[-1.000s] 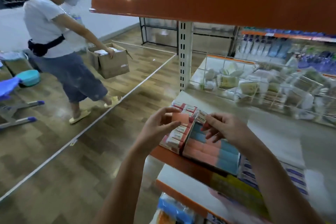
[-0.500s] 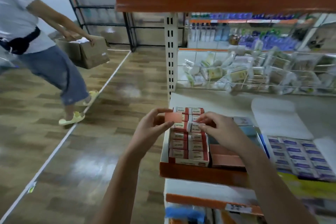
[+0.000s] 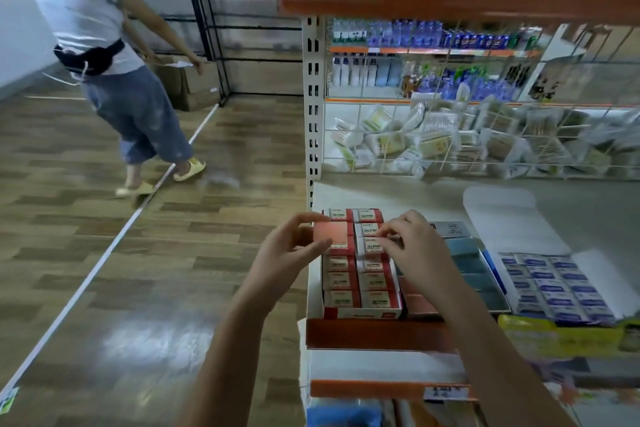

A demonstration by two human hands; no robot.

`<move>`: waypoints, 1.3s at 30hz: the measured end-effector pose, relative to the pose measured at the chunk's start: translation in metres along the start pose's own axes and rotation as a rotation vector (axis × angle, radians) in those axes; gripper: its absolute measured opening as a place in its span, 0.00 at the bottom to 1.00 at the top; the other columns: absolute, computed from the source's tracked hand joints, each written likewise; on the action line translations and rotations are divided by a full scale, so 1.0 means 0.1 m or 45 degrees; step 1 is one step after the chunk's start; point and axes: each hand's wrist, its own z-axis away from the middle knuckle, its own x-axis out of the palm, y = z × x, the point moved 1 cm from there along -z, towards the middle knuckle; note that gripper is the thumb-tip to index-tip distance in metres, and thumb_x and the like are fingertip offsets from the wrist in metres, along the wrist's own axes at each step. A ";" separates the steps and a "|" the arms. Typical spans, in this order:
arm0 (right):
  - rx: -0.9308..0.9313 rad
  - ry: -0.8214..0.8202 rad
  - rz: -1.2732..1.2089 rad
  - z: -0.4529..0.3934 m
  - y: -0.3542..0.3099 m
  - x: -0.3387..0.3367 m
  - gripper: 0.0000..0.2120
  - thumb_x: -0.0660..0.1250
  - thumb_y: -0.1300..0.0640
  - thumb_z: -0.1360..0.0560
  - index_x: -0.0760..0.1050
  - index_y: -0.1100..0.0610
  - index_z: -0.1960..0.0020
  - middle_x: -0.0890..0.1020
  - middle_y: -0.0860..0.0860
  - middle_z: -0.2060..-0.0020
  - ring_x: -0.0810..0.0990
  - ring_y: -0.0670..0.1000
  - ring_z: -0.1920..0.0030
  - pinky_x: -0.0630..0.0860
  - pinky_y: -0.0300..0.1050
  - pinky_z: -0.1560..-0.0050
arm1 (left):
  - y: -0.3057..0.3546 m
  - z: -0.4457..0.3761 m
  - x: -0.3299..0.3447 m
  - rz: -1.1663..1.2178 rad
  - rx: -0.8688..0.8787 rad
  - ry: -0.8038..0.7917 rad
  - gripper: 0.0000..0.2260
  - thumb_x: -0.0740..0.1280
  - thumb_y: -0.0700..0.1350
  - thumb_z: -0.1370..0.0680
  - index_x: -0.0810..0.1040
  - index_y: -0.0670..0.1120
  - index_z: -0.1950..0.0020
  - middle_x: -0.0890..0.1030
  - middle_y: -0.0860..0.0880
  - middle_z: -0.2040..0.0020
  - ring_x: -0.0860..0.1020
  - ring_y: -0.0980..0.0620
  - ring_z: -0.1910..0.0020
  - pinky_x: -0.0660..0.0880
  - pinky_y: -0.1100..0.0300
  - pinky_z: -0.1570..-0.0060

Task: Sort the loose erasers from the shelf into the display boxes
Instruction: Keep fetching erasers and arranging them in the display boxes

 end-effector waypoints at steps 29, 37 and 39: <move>0.625 -0.122 0.332 0.50 0.82 -0.63 0.11 0.59 0.51 0.22 0.69 0.58 0.44 0.77 0.55 0.49 0.76 0.54 0.53 0.68 0.44 0.58 | 0.04 -0.67 1.42 -1.552 0.398 -0.132 0.15 0.61 0.56 0.23 0.75 0.51 0.40 0.74 0.50 0.41 0.68 0.48 0.40 0.66 0.53 0.40; 0.659 -0.075 0.338 0.50 0.76 -0.64 0.07 0.58 0.59 0.22 0.70 0.59 0.46 0.78 0.55 0.52 0.73 0.53 0.58 0.67 0.44 0.61 | 0.08 -0.68 1.50 -1.573 0.497 -0.155 0.10 0.58 0.52 0.20 0.74 0.51 0.42 0.77 0.50 0.45 0.71 0.48 0.44 0.66 0.55 0.46; 0.659 -0.086 0.352 0.50 0.74 -0.64 0.07 0.58 0.60 0.23 0.69 0.59 0.46 0.78 0.55 0.52 0.73 0.53 0.58 0.67 0.44 0.61 | 0.08 -0.70 1.50 -1.576 0.503 -0.171 0.10 0.58 0.51 0.20 0.75 0.52 0.42 0.77 0.50 0.45 0.71 0.49 0.45 0.66 0.56 0.47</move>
